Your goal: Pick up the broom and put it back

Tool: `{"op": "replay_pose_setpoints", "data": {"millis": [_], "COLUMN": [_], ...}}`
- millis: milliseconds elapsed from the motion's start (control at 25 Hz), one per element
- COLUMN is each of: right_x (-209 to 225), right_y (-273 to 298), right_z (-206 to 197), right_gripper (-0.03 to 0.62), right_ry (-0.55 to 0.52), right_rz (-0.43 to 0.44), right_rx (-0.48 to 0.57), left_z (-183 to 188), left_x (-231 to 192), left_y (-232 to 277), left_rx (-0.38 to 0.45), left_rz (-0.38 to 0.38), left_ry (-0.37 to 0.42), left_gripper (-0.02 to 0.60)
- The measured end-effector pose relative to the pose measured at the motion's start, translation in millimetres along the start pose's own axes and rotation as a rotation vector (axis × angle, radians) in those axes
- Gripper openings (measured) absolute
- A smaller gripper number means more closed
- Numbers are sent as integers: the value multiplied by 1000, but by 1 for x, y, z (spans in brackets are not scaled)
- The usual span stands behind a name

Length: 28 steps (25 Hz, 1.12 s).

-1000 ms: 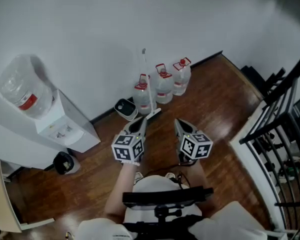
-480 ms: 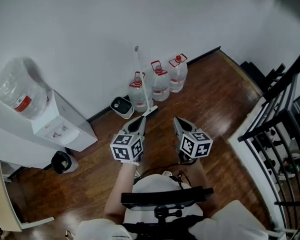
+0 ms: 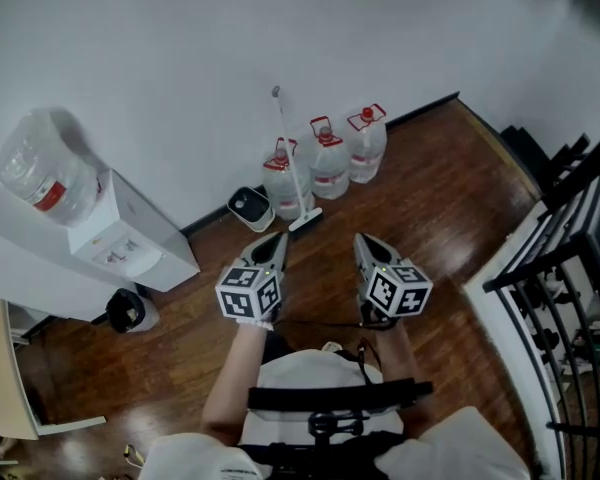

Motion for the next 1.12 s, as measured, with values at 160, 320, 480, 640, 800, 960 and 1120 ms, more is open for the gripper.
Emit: {"op": "replay_pose_setpoints", "data": {"millis": [160, 320, 480, 640, 800, 960, 1120], "right_x": [8, 4, 10, 7, -12, -25, -33], "right_y": [19, 47, 88, 153, 225, 290, 331], "right_z": [2, 3, 12, 29, 51, 65, 69], "right_gripper": [8, 9, 11, 12, 18, 31, 110], "right_ry": [25, 31, 41, 46, 45, 33, 18], "right_rz": [15, 23, -19, -50, -61, -84, -125], "right_rx": [9, 17, 28, 10, -15, -40, -63], "left_z": [8, 18, 42, 84, 133, 170, 192], "left_x": [-5, -35, -75, -130, -189, -240, -270], "left_y": [11, 25, 55, 87, 107, 124, 145], "left_rx": [-1, 0, -7, -3, -8, -35, -62], "left_rz": [8, 9, -23, -47, -62, -83, -110], "left_ry": [15, -1, -20, -48, -75, -79, -79], "left_gripper": [-14, -14, -14, -14, -14, -14, -14]}}
Point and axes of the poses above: the fingertips, and each gripper's own axes: y forward along the fingers, x to its right, z out of its top, the point moved 9 cm from there along -y, backward along the fingers, and after that the axes turned 12 degrees about -y, right-handed, at the moved point
